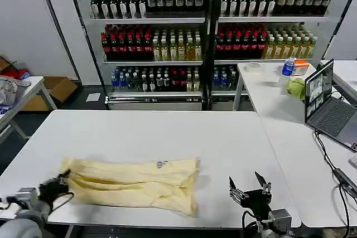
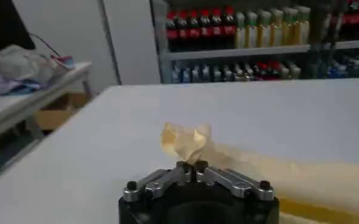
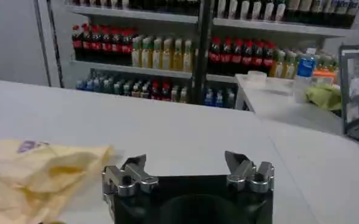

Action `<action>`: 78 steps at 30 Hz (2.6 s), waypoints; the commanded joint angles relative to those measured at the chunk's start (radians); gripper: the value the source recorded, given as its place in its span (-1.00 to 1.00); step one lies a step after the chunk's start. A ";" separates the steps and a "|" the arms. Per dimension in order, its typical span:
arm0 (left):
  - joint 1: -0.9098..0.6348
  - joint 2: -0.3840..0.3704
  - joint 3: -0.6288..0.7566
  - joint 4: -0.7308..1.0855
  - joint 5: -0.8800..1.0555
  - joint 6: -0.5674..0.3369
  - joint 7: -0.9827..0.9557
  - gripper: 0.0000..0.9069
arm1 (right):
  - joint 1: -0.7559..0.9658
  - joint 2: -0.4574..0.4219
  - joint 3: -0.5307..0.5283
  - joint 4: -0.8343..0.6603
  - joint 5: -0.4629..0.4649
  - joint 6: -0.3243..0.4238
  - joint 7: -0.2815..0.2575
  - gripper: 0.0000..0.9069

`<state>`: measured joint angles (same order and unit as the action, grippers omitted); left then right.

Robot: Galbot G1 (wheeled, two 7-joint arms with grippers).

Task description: Fold and organize the clothes.

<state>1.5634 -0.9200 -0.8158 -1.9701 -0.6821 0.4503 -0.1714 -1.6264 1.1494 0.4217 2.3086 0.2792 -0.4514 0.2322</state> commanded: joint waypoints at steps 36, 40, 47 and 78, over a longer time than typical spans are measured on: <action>-0.169 -0.367 0.461 -0.177 -0.333 0.093 -0.064 -0.96 | 0.132 -0.083 -0.070 -0.101 0.047 -0.006 0.002 1.00; -0.171 -0.377 0.497 -0.165 -0.292 0.091 -0.077 -0.98 | 0.136 -0.080 -0.075 -0.099 0.046 -0.006 0.002 1.00; -0.203 -0.409 0.532 -0.127 -0.242 0.079 -0.108 -0.93 | 0.128 -0.063 -0.086 -0.092 0.037 -0.007 0.004 1.00; -0.029 -0.219 0.132 -0.230 -0.347 0.088 -0.048 1.00 | 0.168 -0.053 -0.106 -0.097 0.028 0.004 0.001 1.00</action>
<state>1.4724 -1.2727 -0.4458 -2.2373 -1.0004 0.5179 -0.2017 -1.4755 1.0950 0.3223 2.2165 0.3068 -0.4478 0.2332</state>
